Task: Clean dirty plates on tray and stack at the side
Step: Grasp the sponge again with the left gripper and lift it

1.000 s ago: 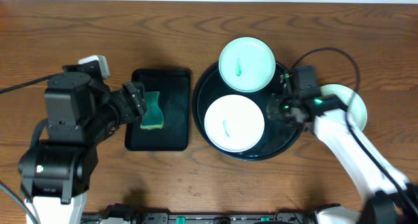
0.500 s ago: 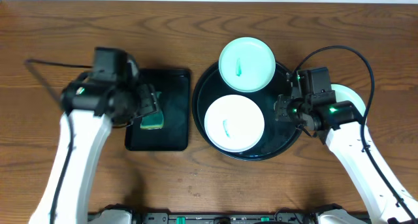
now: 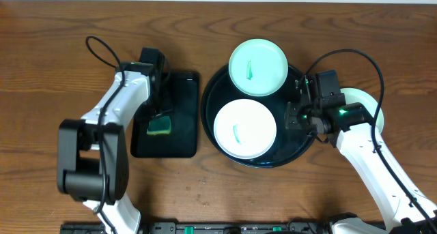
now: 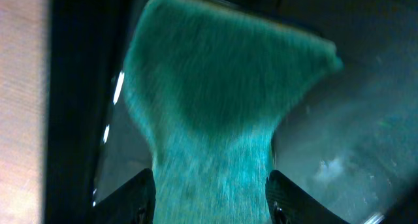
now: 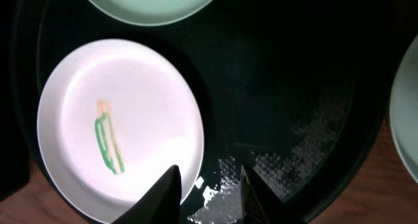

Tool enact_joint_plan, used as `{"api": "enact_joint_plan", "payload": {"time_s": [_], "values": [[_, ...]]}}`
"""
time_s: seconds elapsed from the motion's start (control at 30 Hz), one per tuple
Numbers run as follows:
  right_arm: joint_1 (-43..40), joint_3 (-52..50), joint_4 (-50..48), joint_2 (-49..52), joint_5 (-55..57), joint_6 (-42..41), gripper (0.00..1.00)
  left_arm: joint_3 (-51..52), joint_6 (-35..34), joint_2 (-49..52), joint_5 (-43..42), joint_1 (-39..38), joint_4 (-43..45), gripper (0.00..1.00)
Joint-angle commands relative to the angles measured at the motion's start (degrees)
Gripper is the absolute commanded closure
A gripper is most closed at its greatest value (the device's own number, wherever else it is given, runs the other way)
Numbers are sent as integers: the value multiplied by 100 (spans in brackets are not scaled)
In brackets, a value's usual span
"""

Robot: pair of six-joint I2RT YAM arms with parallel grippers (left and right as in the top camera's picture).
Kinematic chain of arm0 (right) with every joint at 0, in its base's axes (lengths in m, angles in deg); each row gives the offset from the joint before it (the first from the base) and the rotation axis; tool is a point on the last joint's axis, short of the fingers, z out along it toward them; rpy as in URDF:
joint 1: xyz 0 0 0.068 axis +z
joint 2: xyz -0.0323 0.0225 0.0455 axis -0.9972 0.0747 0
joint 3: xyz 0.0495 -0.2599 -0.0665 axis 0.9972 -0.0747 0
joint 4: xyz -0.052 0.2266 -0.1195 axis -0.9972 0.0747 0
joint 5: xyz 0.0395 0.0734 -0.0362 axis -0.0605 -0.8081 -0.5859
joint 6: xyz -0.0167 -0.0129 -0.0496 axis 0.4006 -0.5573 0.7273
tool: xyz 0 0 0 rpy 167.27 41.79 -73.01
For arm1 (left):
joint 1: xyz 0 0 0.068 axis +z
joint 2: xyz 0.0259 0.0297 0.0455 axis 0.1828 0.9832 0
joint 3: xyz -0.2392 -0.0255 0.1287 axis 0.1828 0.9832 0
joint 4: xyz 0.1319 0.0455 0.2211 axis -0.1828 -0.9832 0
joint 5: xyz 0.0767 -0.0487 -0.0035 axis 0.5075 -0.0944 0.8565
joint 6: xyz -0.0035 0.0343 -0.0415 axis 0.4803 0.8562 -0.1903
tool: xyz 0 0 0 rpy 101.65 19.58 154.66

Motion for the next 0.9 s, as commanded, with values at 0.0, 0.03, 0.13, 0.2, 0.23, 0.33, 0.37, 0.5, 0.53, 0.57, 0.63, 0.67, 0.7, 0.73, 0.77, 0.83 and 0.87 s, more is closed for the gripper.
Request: {"api": "enact_joint_plan", "payload": {"time_s": [0.0,0.03,0.13,0.2,0.23,0.33,0.37,0.5,0.53,0.57,0.63,0.67,0.7,0.73,0.77,0.83,0.87], "values": [[55,52,22,20,28,103,73,33,258,221,127,9,190,47],[55,52,17,20,28,103,73,33,273,306,127,9,243,48],[55,52,20,20,28,103,73,33,271,551,96,9,258,60],[55,52,35,20,28,103,74,33,271,651,79,9,258,76],[55,52,44,20,28,103,74,33,275,678,81,9,256,87],[55,52,50,20,28,103,74,31,275,638,79,9,210,93],[55,52,48,20,31,103,74,31,275,603,81,9,179,93],[55,52,48,20,160,33,75,17,273,304,83,9,26,93],[50,52,50,20,249,-13,76,2,273,199,83,9,-22,93],[50,52,50,20,374,-76,76,-17,273,59,83,9,-76,93],[50,44,46,28,645,-144,77,-59,273,-210,83,9,-181,93],[50,42,46,39,767,-181,77,-72,275,-352,83,7,-225,93],[50,42,48,68,857,-205,77,-79,273,-518,83,7,-267,93],[48,42,48,103,887,-210,78,-79,273,-656,81,7,-306,93],[50,42,46,173,885,-221,78,-79,273,-798,81,4,-348,93],[50,42,46,293,879,-223,78,-76,273,-968,81,-9,-400,93],[50,39,50,396,859,-225,78,-76,273,-1040,61,-24,-442,93]]}}
